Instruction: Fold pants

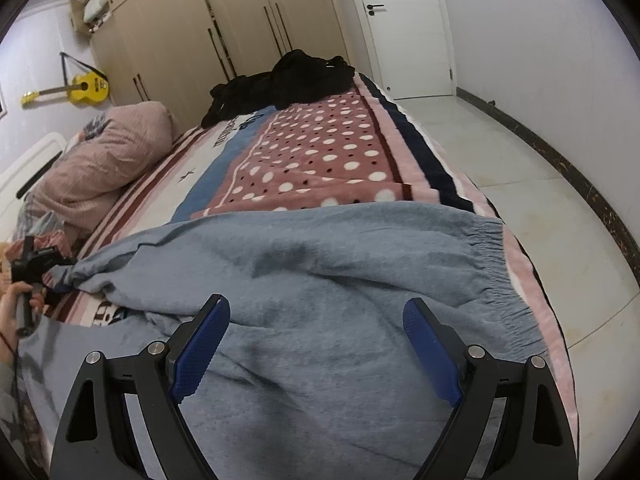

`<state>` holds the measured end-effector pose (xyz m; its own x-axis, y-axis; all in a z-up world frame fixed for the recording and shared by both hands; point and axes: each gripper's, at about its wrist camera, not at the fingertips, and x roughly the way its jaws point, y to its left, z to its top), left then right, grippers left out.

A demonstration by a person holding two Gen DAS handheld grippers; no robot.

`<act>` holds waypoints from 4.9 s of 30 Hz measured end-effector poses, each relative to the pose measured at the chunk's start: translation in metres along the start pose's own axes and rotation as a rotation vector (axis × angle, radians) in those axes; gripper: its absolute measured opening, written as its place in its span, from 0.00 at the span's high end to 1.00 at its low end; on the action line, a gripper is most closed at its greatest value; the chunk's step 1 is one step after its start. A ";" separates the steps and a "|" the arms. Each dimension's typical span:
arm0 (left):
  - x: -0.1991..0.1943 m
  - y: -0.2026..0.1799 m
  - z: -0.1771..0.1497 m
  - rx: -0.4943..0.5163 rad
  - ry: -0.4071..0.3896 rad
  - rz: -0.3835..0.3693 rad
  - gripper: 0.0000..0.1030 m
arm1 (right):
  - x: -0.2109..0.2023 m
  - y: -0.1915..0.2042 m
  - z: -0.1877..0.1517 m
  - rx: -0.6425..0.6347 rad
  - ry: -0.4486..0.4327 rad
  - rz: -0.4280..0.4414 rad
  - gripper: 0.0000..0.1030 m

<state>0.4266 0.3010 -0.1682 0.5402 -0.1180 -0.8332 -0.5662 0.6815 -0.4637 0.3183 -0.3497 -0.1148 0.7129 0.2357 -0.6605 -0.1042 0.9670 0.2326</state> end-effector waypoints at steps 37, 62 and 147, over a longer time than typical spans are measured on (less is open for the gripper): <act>-0.100 -0.043 -0.045 0.343 -0.228 0.026 0.92 | 0.074 -0.099 0.065 0.088 0.215 -0.211 0.05; -0.200 -0.006 -0.086 0.431 -0.283 -0.045 0.92 | -0.110 -0.034 0.034 0.026 -0.218 -0.066 0.89; -0.138 -0.072 -0.214 0.686 0.042 -0.150 0.22 | -0.063 0.182 -0.155 -0.725 0.241 0.391 1.00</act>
<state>0.2597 0.1137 -0.0843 0.5494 -0.2652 -0.7924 0.0411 0.9557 -0.2914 0.1465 -0.1731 -0.1415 0.3747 0.4998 -0.7809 -0.7880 0.6154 0.0158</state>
